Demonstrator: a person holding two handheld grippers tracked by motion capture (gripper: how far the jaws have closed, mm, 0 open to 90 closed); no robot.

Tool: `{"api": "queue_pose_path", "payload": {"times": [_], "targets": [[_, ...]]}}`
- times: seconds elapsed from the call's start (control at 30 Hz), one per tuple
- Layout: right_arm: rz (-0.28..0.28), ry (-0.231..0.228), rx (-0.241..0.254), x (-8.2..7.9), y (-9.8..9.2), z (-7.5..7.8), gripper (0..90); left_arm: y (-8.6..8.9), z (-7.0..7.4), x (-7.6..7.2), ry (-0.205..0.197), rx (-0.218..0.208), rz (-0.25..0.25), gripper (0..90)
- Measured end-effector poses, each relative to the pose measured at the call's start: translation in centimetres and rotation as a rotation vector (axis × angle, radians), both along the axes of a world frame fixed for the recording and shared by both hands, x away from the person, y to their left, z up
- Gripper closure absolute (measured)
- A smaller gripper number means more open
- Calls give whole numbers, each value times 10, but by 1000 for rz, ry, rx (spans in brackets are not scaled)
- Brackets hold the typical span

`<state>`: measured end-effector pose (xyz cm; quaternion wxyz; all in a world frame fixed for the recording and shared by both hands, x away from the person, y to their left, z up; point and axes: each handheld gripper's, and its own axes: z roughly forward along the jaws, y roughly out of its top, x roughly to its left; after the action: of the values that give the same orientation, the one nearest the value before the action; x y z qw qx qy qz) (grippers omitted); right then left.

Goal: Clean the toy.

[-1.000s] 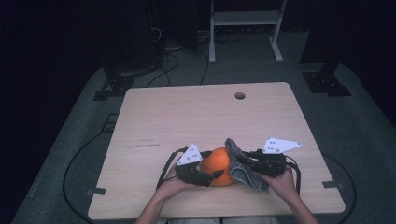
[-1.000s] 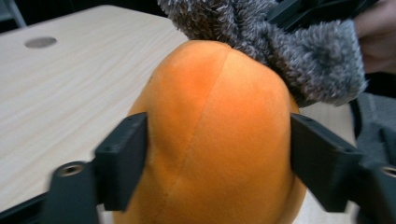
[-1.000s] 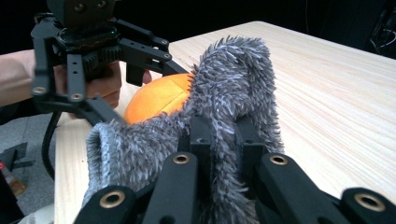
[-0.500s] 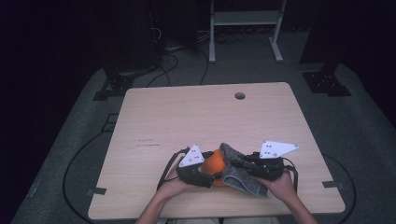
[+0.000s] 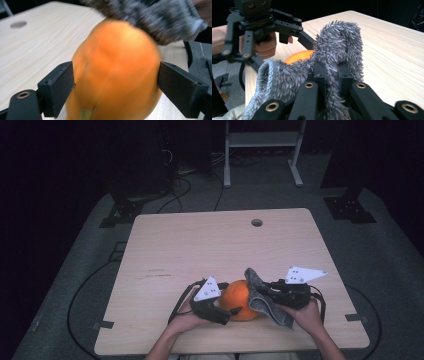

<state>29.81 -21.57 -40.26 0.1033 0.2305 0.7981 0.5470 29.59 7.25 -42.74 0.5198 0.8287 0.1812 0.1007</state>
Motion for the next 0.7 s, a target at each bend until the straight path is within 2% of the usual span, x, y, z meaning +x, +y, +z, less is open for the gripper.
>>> {"api": "queue_pose_path", "payload": {"times": [0.03,0.07,0.13,0.2,0.27,0.3,0.37,0.53,0.7], "targets": [[0,3,-2,1,-2,0,808,0,-3,0,4,-3,-13,182],[2,8,-2,1,-3,0,808,-1,-5,0,-8,-3,-12,242],[8,6,-12,-1,-1,2,808,-3,-7,-2,-14,4,-15,301],[31,7,-14,-4,5,6,808,-5,-7,-4,-31,27,-5,335],[81,-8,-21,-10,15,10,808,-8,-7,-6,-49,44,-13,354],[105,-12,-31,-12,21,12,808,-10,-7,-8,-60,62,-20,359],[117,-39,-66,-15,30,14,808,-12,-8,-12,-78,83,-29,366],[46,-14,-25,-3,17,10,808,-15,-9,-14,-95,81,-47,390],[-2,24,-6,3,-4,1,808,-11,-11,-12,-74,57,-63,389]]}}
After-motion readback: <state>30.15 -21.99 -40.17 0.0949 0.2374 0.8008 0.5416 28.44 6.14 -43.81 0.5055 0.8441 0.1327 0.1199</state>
